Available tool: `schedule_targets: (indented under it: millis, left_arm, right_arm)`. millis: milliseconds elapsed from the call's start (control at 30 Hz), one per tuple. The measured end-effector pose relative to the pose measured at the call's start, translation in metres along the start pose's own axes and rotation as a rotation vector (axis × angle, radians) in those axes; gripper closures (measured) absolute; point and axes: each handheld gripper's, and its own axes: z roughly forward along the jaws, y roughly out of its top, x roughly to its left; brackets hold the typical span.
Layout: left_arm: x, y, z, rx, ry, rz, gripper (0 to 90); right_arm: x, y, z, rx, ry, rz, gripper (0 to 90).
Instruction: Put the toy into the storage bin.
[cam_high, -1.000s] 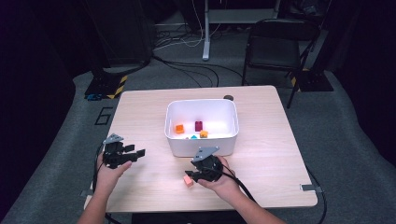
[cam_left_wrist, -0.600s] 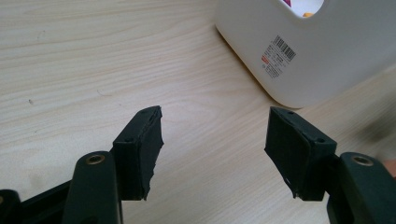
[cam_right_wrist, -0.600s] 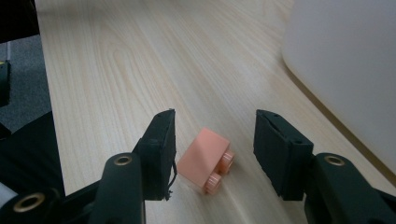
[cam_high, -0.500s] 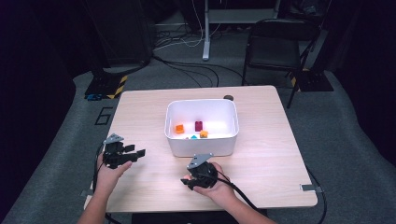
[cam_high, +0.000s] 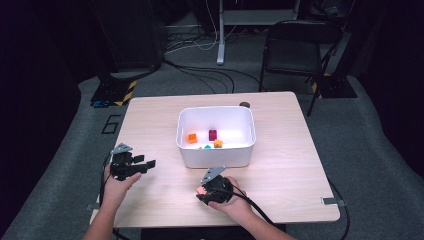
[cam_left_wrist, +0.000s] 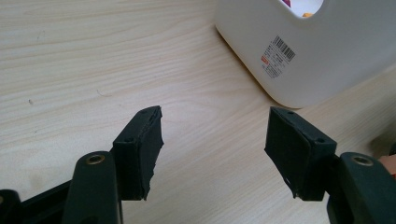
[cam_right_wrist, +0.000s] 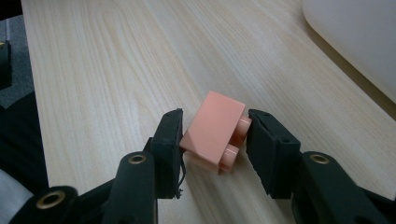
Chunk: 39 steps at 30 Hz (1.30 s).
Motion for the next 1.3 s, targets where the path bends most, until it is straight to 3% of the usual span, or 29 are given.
schedule_targets:
  millis: [200,400,667,733,900,1100,1300]
  left_arm:
    - [-0.001,0.0,0.0,0.004,-0.003,-0.013,35.8]
    - [0.0,0.0,0.0,0.005,-0.002,-0.01,35.8]
    - [-0.001,0.0,0.0,0.003,-0.003,-0.014,35.8]
    - [0.0,0.0,0.0,-0.001,0.001,0.0,35.8]
    - [-0.001,0.0,0.0,0.004,-0.003,-0.014,35.8]
    - [-0.001,0.0,0.0,0.002,-0.002,-0.015,35.8]
    - [0.0,0.0,0.0,0.0,0.0,-0.002,35.8]
  right_arm:
    - [0.001,0.004,-0.006,-0.012,-0.005,-0.015,56.5]
    - [0.001,0.016,-0.022,-0.033,0.011,-0.005,56.5]
    - [-0.005,0.035,-0.051,-0.067,0.071,0.014,56.6]
    - [-0.005,0.04,-0.059,-0.067,0.068,0.016,56.6]
    - [-0.008,0.056,-0.082,-0.079,0.061,-0.012,56.6]
    - [-0.015,0.075,-0.105,-0.094,0.066,-0.009,56.6]
    - [-0.024,0.094,-0.121,-0.113,0.043,-0.012,56.7]
